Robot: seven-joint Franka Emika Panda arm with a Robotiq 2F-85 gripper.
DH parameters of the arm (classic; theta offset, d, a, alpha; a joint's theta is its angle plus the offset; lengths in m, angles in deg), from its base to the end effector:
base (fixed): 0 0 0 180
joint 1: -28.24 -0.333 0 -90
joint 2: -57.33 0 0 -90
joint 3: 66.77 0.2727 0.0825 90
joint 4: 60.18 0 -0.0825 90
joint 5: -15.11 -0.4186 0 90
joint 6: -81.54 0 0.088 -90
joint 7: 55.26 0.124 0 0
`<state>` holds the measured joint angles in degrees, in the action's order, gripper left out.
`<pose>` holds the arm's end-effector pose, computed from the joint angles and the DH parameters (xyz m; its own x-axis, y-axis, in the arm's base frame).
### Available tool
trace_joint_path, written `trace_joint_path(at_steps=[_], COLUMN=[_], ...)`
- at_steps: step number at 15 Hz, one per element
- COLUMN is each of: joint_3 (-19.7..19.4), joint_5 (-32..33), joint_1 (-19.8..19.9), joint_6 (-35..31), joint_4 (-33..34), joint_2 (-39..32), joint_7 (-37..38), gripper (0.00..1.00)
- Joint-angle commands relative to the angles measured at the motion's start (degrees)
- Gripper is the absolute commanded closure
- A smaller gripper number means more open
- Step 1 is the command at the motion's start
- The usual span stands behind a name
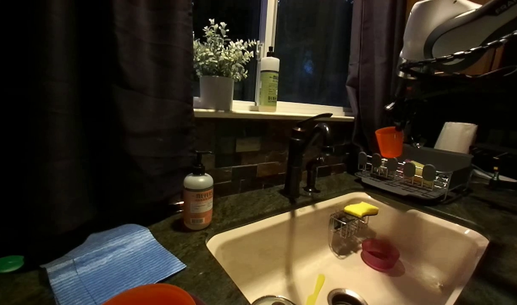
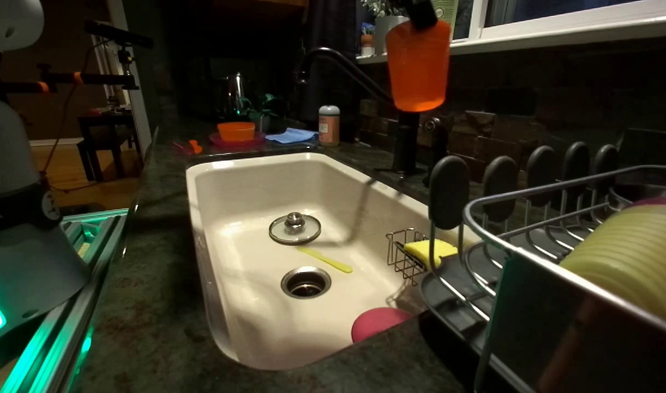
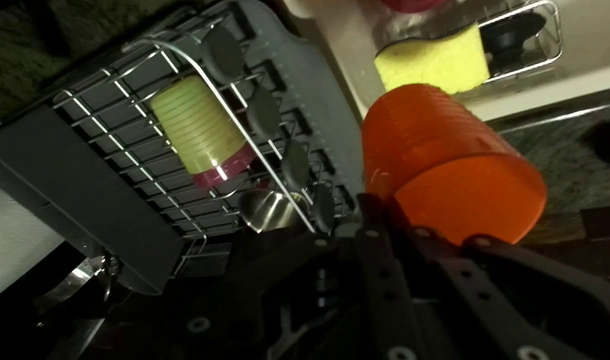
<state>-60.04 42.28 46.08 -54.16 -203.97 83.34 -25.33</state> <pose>0.4749 -0.1065 0.4027 0.8525 -0.3205 0.4130 -0.4537 -0.8461 0.2799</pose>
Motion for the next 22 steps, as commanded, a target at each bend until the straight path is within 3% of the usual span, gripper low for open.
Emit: trace_joint_path(at_steps=[1, 16, 22], joint_3=[-2.1, -17.1, -18.0], joint_5=[3.1, -0.7, 0.8], joint_1=[2.3, 2.0, 1.8], joint_6=[1.8, 0.8, 0.2], joint_4=[5.2, 22.0, 22.2], joint_2=[-2.3, -17.3, -17.8], joint_7=[0.1, -17.3, -15.9], gripper=[0.99, 0.99, 0.96])
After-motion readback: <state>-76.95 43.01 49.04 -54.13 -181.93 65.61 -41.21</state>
